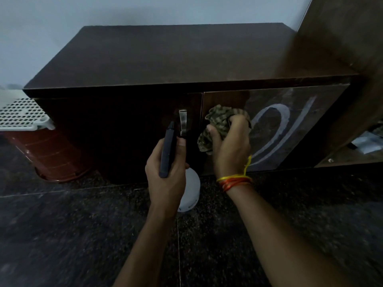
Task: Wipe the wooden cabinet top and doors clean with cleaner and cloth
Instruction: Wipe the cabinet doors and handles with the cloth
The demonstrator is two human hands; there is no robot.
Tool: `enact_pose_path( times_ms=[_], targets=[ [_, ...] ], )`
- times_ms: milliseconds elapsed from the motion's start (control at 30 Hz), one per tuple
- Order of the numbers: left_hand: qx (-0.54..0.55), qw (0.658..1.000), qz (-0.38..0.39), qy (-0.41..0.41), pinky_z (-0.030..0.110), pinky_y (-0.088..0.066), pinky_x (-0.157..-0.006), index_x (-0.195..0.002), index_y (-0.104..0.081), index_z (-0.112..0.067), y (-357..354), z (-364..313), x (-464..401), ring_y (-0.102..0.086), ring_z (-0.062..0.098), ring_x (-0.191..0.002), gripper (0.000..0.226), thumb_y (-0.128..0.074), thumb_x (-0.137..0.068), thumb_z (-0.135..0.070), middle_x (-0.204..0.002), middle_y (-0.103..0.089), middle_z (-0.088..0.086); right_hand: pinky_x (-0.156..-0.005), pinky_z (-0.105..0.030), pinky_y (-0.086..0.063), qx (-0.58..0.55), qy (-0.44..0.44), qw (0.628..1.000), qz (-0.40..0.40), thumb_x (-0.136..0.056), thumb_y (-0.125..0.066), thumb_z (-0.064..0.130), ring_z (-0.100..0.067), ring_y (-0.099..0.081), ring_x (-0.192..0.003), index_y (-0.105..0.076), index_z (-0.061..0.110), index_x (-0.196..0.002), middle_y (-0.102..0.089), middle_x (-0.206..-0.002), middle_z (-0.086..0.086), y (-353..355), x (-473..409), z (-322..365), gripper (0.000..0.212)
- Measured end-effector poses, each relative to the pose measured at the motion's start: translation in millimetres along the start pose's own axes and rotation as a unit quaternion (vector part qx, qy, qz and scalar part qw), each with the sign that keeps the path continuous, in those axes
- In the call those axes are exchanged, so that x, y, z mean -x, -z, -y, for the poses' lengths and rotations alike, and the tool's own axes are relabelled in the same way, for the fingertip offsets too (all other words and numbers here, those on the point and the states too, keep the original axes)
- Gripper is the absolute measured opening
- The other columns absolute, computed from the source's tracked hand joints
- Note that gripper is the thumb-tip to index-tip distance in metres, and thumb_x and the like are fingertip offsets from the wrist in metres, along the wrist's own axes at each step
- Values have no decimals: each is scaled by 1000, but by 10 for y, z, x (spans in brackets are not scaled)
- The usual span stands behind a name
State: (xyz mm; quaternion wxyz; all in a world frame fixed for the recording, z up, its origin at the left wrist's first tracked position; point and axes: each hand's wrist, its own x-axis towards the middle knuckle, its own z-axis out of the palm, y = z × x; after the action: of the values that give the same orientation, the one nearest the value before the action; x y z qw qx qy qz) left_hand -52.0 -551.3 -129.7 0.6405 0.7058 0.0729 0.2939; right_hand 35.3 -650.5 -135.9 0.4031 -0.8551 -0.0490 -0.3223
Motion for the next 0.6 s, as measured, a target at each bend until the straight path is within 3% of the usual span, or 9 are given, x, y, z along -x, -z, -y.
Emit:
enact_pose_path(
  times_ms=[133,267,367,500,600],
  targets=[
    [1,1000,1,1,11,-47,-61,-116,-61,5,41,20,8,-58,7,-62,47,-51,-92,-35,-83,-61,18,-66,-32,-45,-26,16,1000,1,-84,-70,24,-34,-59,-80,-52,-2,-96,-55,-90,-19,-43,99,-104,34],
    [-6,1000,-7,12,10,-45,-58,-110,-63,-1,67,23,0,-55,12,-59,41,-51,-91,-36,-80,-59,23,-67,-22,-35,20,-19,1000,4,-77,-77,27,-27,-59,-90,-48,12,-97,-58,-97,-8,3,-75,-10,39],
    [-5,1000,-2,12,10,-46,-59,-112,-62,-1,49,18,6,-56,9,-61,42,-50,-91,-36,-78,-58,17,-66,-25,-38,18,-60,998,16,-71,-81,30,-27,-60,-89,-46,17,-93,-61,-94,-4,42,-268,46,43],
    [-5,1000,1,11,12,-46,-61,-105,-61,-11,26,0,1,-56,16,-63,29,-50,-92,-35,-82,-59,21,-68,-22,-35,14,-21,1000,-10,-80,-75,30,-25,-58,-91,-48,9,-99,-57,-97,-8,-15,-68,-17,39],
    [-4,1000,11,13,14,-47,-63,-102,-60,-22,33,7,2,-57,13,-63,20,-51,-92,-37,-85,-61,16,-68,-25,-38,-38,8,999,-13,-83,-71,28,-29,-58,-85,-48,3,-100,-54,-93,-14,-106,106,-145,38]
  ],
)
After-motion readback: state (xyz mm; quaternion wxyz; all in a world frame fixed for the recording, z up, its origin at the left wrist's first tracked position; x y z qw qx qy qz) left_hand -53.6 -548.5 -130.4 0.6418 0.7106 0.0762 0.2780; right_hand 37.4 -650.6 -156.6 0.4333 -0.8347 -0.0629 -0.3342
